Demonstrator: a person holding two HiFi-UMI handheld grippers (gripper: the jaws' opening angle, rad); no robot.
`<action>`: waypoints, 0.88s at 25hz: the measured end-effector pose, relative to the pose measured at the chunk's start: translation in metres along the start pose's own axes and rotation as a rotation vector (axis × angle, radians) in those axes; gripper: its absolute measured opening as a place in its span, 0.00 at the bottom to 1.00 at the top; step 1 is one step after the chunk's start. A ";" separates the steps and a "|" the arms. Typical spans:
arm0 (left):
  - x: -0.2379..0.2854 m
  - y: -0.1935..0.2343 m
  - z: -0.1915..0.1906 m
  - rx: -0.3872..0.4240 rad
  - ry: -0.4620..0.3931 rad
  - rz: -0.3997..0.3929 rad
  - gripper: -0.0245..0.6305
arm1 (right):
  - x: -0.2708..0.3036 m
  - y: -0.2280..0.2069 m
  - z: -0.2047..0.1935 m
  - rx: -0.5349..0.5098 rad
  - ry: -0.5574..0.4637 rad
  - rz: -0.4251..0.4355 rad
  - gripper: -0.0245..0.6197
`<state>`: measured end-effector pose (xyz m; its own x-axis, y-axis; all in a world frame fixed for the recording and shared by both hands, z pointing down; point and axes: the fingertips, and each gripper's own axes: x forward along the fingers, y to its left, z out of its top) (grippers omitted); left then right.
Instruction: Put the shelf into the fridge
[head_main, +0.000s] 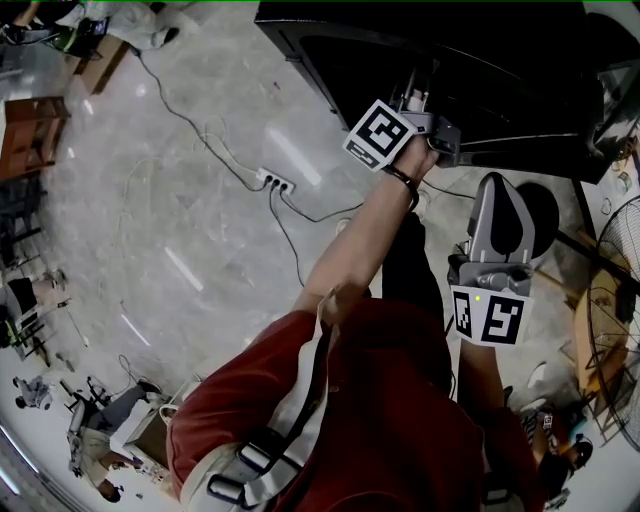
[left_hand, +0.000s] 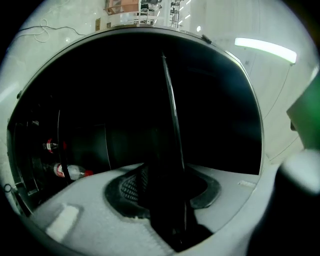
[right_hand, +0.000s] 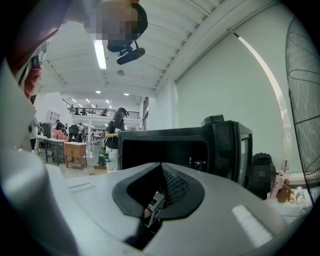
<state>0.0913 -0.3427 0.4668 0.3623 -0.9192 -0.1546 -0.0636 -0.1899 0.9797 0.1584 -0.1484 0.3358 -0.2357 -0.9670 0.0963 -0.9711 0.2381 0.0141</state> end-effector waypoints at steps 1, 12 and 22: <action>-0.003 -0.001 -0.002 0.009 0.009 -0.001 0.30 | 0.000 0.001 0.001 0.000 -0.001 0.001 0.04; -0.032 -0.007 -0.008 0.254 0.111 -0.001 0.34 | -0.005 0.014 0.001 0.009 -0.010 0.006 0.04; -0.057 -0.011 -0.014 0.503 0.215 0.007 0.36 | -0.008 0.025 0.002 0.015 -0.018 0.010 0.04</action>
<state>0.0848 -0.2836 0.4667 0.5389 -0.8397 -0.0671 -0.4844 -0.3740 0.7908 0.1358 -0.1352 0.3337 -0.2463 -0.9660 0.0787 -0.9690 0.2469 -0.0017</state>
